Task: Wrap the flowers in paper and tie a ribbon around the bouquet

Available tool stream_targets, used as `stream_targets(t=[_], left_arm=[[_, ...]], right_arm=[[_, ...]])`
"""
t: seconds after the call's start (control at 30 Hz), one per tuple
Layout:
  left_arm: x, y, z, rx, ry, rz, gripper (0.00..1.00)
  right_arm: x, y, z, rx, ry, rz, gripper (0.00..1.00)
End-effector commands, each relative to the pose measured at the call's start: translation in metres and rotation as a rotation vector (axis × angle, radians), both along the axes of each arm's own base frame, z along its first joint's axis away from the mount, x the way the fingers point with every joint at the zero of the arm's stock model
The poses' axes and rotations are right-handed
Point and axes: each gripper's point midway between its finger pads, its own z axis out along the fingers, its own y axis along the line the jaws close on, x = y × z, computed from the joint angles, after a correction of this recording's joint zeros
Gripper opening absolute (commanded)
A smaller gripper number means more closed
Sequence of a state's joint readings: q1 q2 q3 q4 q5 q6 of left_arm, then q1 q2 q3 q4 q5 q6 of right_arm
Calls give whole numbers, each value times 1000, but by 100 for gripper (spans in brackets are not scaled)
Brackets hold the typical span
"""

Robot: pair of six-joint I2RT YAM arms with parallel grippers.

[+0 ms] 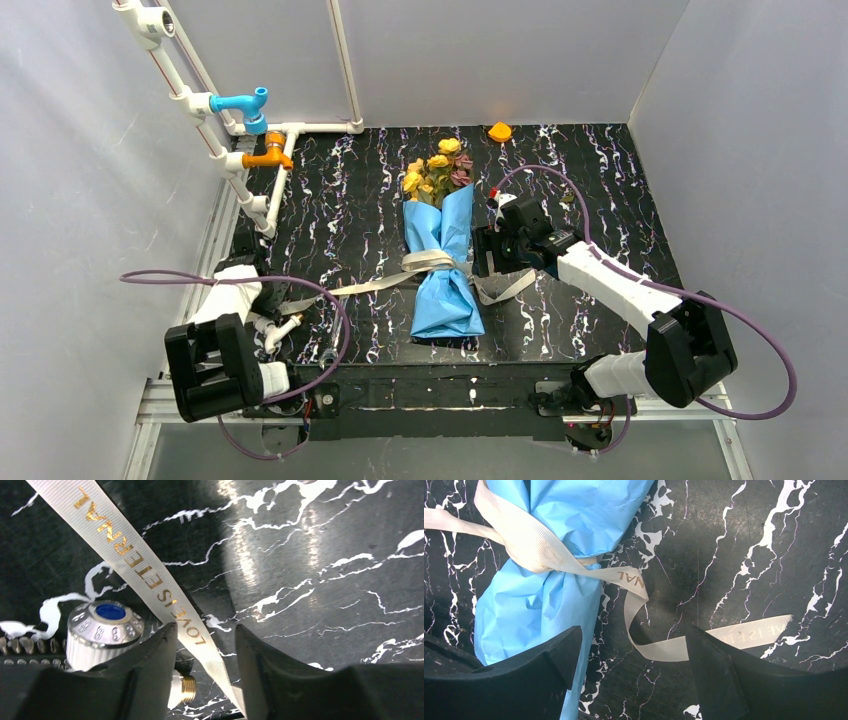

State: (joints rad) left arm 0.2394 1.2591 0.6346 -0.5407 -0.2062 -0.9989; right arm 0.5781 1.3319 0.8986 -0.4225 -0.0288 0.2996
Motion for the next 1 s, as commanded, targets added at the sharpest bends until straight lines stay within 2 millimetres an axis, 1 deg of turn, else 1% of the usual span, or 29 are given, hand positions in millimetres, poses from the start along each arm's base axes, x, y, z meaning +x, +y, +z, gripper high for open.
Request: stream_targets(t=[0.0,0.07,0.13,0.2,0.27,0.37,0.43,0.57,0.63,0.67,0.77,0.87,0.97], left_arm=[[-1,-3,-13,-23,9,14,36],[0,-6,-17,-40,3,10,17],[2,-8,-19,-50,-10,4,1],[1,-9,-18,-53,-17,3,0],[3,-9,-13,-49,-39,-4,0],[4,-8,1,-26,-83,-25,0],[5,-5,13,-3,-116,-44,0],[15,-11,52,31,-233,-129,0],[19,-16,77,58,-299,-179,0],[21,-21,88,65,-324,-207,0],[27,-43,120,102,-396,-315,0],[31,-76,143,97,-451,-436,0],[36,-118,165,45,-501,-564,0]], right_arm=[[4,2,10,16,-47,2,85],[4,1,10,13,-47,1,85],[4,1,9,11,-45,1,85],[5,1,9,11,-46,-2,85],[6,1,10,12,-47,-1,85],[9,3,14,15,-56,-7,85],[12,4,21,25,-71,-14,85],[17,8,33,54,-100,-21,85],[22,7,37,54,-121,-42,85],[24,6,39,54,-128,-51,85],[29,6,46,64,-153,-79,85],[35,2,56,70,-196,-118,85],[40,0,68,80,-241,-134,85]])
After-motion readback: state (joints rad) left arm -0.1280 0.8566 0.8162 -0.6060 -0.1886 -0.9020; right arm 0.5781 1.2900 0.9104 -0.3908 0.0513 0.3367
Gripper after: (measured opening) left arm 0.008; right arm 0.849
